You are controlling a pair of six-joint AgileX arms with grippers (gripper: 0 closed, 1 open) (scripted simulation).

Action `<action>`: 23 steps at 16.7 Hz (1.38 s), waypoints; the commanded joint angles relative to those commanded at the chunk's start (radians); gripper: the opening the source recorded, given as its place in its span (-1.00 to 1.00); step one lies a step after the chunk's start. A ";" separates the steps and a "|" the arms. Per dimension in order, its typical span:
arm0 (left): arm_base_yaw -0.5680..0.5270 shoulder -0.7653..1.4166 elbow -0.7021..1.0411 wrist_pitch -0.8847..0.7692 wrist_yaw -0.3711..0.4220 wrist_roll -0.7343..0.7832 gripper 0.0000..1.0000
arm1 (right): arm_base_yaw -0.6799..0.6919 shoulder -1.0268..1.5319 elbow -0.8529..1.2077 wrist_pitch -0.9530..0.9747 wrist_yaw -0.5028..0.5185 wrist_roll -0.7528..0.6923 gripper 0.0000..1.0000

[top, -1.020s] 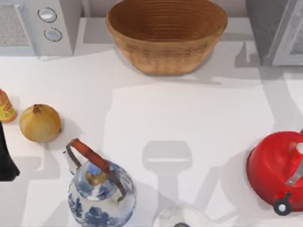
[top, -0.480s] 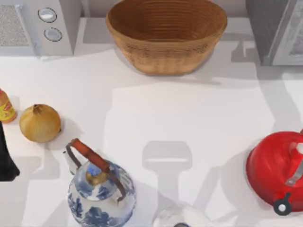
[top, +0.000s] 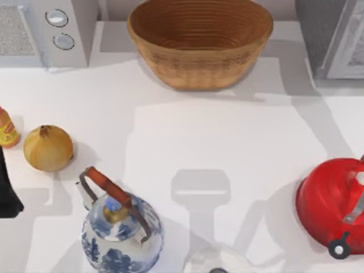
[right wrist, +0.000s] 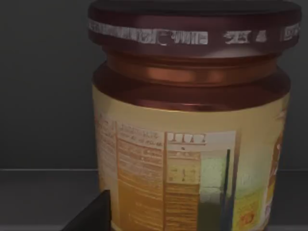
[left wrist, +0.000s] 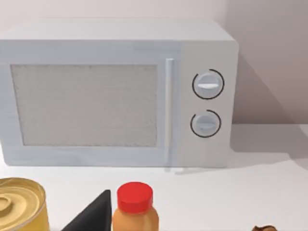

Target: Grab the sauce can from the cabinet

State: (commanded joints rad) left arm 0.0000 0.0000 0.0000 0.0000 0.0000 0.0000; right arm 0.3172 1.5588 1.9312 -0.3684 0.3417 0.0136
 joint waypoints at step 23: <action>0.000 0.000 0.000 0.000 0.000 0.000 1.00 | -0.025 0.308 0.351 -0.042 -0.018 0.000 1.00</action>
State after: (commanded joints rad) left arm 0.0000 0.0000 0.0000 0.0000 0.0000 0.0000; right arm 0.2923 1.8666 2.2821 -0.4105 0.3236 0.0131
